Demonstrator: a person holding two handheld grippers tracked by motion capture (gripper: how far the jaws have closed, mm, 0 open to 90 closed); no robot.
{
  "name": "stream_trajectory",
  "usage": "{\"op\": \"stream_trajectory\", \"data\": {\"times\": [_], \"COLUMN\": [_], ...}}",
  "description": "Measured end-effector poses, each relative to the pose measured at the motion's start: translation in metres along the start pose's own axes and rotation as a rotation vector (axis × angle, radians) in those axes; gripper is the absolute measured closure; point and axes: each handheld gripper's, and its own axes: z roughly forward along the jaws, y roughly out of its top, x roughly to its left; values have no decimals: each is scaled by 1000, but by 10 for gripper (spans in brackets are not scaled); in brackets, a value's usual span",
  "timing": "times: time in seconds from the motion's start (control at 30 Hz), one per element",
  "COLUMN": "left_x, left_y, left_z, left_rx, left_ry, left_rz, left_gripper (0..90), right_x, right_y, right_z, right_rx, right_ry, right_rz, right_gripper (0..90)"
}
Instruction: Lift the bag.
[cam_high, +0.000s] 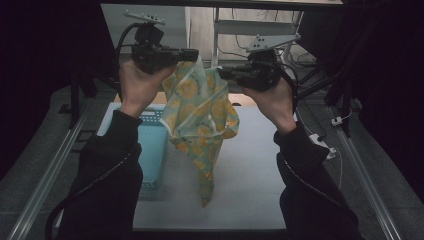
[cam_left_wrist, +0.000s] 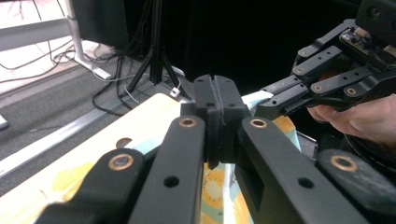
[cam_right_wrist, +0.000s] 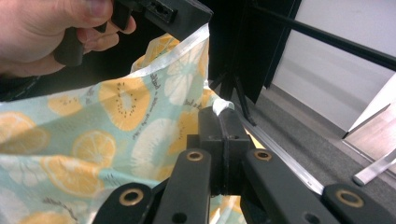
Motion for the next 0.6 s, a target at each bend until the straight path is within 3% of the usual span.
{"op": "stream_trajectory", "data": {"times": [0.13, 0.33, 0.6], "left_x": [1, 9, 15], "left_y": [-6, -20, -45], "left_z": [7, 20, 44], "left_rx": [26, 42, 110], "left_ry": [13, -14, -8], "left_rz": [6, -3, 1], "left_gripper": [898, 897, 891], "right_x": [0, -5, -8], "right_y": [-4, -20, -44], "right_z": [5, 17, 36], "right_rx": [21, 42, 95], "right_ry": [-14, -16, -12], "right_rz": [-10, 12, 34], "right_gripper": [900, 900, 900]}}
